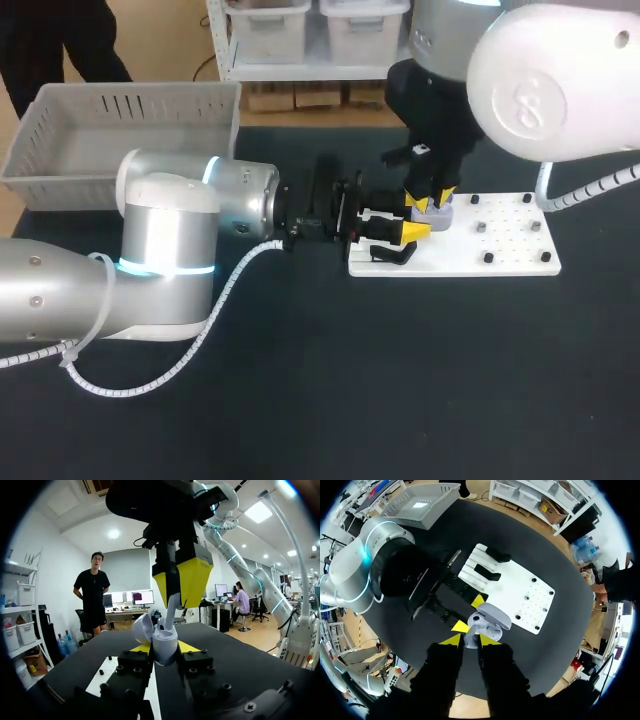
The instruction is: Pick up each earbud case from the left stands, insert the matching earbuds, close the lid, and place the case in the box.
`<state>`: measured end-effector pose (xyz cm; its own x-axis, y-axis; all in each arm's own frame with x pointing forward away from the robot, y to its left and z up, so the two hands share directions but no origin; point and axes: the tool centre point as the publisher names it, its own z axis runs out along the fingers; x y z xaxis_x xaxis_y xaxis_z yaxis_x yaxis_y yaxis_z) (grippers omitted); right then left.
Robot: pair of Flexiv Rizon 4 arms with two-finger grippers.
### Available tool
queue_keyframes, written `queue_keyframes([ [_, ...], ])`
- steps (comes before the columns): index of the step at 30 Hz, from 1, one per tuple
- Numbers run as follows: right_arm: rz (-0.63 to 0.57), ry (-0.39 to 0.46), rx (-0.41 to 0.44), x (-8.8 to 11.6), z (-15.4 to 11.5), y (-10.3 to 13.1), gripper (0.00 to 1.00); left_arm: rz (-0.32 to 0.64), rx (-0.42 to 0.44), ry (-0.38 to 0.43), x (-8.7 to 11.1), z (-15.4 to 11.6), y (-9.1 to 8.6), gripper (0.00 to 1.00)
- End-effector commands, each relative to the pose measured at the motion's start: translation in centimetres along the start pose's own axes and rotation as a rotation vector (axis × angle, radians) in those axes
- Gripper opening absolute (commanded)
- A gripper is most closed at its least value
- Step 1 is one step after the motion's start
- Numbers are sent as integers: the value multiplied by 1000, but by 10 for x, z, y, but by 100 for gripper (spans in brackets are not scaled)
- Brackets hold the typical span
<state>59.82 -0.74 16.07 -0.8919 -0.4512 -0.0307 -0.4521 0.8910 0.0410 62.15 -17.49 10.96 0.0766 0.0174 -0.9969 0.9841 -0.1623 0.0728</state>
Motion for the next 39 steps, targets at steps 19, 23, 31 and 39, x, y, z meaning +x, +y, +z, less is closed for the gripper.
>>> queue_keyframes([
  [19,4,6,-2,-5,6,-6,0,2,-3,-1,0,0,0,0],
  [23,5,8,-5,-6,6,-6,0,2,-3,-1,0,0,0,0],
  [31,4,11,-5,-7,8,-6,0,2,-3,-1,0,0,0,0],
  [39,8,5,-3,-8,7,-6,0,2,-3,-1,0,0,0,0],
])
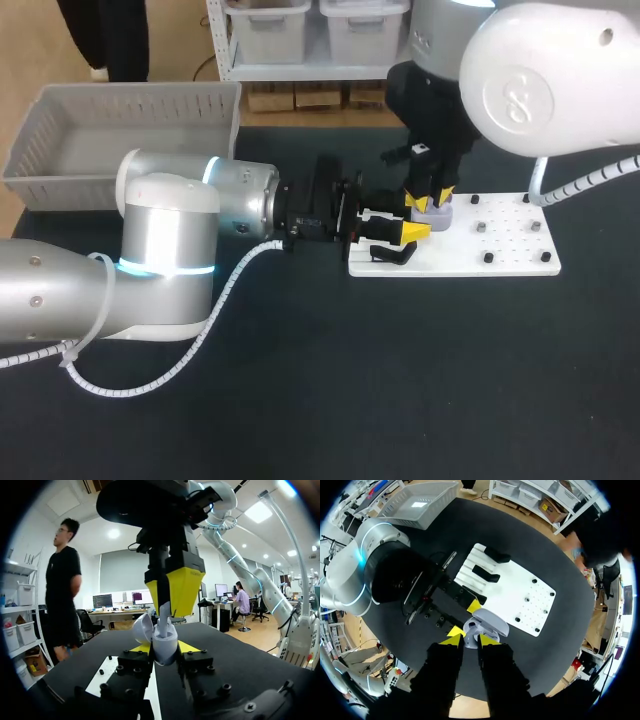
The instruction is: Pick up each earbud case from the left stands, insert the matching earbuds, close the lid, and place the case in the box.
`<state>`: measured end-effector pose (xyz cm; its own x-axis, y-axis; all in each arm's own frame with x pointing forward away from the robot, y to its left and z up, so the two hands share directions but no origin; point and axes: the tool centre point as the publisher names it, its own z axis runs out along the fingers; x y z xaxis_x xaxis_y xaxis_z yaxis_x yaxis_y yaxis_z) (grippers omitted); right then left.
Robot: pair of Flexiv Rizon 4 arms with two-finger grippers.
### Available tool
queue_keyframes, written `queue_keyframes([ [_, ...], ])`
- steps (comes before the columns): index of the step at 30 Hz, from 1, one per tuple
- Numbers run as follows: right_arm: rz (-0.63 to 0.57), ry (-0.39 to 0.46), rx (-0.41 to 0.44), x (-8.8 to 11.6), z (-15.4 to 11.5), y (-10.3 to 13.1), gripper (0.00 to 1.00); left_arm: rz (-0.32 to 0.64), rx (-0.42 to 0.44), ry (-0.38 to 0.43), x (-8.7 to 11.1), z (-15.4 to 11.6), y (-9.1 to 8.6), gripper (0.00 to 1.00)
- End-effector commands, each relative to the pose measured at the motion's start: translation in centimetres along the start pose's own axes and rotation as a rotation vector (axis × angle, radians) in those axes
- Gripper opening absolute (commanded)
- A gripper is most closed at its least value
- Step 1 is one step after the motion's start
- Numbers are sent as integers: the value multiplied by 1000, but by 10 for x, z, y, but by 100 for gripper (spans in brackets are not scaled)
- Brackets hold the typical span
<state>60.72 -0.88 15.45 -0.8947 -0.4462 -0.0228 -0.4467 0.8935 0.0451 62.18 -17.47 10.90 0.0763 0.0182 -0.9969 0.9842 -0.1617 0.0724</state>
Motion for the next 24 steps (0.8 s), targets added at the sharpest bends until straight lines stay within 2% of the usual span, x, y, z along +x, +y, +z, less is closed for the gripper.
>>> queue_keyframes([
  [1,3,-3,1,-1,1,-1,0,3,-2,-1,0,0,-1,0],
  [12,-4,-15,4,5,-7,4,0,3,-2,-1,0,0,-1,0],
  [17,2,-65,7,15,-19,5,0,3,-2,-1,0,0,-1,0],
  [24,-12,-83,8,13,-20,10,0,3,-2,-1,0,0,-1,0],
])
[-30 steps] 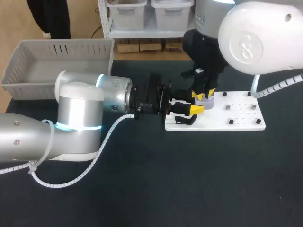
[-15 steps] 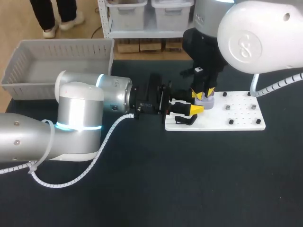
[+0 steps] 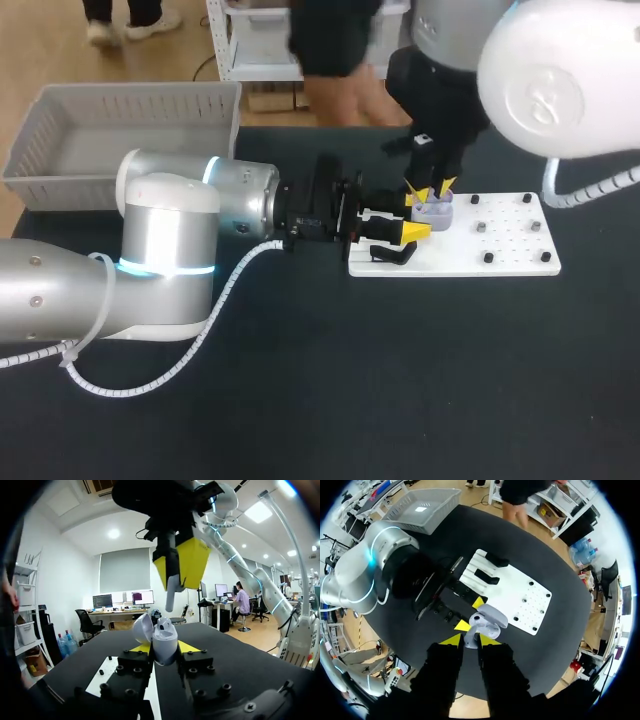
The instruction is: Pick up each earbud case from the left stands, insert the matching earbuds, close the lid, and place the case in the box.
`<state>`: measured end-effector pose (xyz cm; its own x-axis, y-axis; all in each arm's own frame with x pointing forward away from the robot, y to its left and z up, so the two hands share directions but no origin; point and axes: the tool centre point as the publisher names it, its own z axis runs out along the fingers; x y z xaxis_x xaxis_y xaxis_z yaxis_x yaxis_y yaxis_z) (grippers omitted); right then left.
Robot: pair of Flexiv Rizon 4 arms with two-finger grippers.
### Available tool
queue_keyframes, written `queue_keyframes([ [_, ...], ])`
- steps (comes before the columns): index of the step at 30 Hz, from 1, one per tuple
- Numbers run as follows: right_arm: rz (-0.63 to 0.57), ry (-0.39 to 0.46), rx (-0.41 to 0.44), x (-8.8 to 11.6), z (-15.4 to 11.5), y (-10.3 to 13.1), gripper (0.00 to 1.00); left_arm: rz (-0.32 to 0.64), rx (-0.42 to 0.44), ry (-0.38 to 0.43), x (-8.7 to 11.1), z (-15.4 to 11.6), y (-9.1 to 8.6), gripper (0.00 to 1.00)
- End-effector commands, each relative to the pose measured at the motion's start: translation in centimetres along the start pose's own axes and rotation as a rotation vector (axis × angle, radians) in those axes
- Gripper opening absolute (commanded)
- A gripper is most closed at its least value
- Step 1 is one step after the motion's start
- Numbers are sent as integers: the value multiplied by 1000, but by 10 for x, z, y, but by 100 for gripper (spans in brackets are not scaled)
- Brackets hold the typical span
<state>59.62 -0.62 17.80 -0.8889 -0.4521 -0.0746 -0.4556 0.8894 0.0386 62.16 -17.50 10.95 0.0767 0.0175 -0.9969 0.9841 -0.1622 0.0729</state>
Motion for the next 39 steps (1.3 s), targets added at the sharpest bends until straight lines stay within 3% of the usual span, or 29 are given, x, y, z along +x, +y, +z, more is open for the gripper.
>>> queue_keyframes([
  [1,-6,-31,2,5,4,2,0,2,-3,-1,0,0,-1,0],
  [16,-30,-22,14,-5,11,5,0,2,-3,-1,0,0,-1,0],
  [39,-5,-1,10,-4,21,-2,0,2,-3,-1,0,0,-1,0],
])
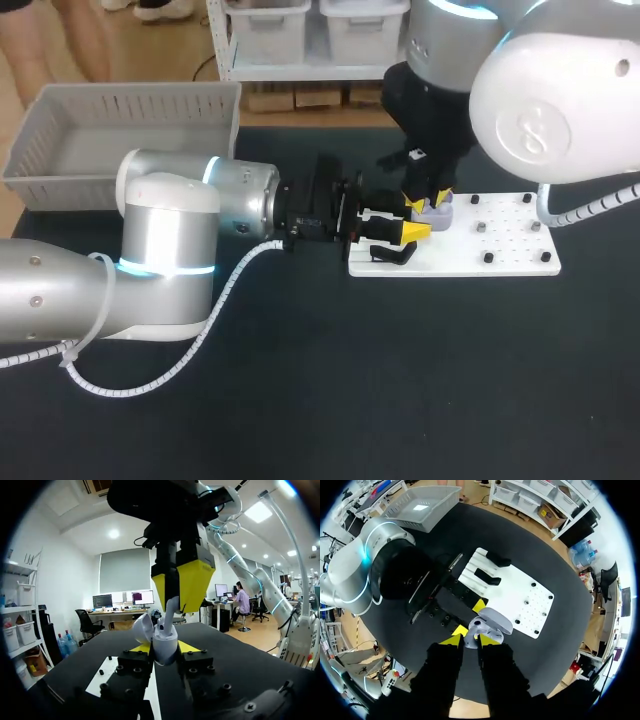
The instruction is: Pick up each earbud case from the left stands, insert the matching earbuds, close the lid, and place the case in the box.
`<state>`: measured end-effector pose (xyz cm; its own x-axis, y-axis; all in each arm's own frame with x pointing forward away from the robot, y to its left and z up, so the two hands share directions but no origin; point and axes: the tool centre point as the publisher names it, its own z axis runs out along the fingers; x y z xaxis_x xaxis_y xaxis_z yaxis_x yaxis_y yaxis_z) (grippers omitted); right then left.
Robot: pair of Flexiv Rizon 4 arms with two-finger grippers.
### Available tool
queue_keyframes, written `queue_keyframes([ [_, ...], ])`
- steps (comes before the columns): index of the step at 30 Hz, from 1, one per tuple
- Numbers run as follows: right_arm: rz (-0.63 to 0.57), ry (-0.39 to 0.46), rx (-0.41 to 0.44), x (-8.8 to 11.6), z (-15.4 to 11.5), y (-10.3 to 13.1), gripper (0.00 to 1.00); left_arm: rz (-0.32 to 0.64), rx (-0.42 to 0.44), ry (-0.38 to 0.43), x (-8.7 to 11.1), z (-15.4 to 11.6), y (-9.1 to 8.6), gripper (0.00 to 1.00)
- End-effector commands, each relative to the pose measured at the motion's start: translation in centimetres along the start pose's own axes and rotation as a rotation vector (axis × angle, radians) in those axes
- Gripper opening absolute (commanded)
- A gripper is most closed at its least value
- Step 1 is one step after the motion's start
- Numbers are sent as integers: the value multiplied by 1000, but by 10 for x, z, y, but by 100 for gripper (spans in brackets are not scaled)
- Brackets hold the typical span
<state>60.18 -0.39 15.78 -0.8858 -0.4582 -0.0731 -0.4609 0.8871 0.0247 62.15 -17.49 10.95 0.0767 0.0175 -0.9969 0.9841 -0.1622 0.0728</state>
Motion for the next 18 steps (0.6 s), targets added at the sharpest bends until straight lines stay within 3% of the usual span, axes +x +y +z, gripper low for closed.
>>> queue_keyframes([
  [1,3,-3,-4,1,0,-1,0,2,-3,-1,0,0,-1,0],
  [18,15,-16,-3,1,1,-4,0,2,-3,-1,0,0,-1,0],
])
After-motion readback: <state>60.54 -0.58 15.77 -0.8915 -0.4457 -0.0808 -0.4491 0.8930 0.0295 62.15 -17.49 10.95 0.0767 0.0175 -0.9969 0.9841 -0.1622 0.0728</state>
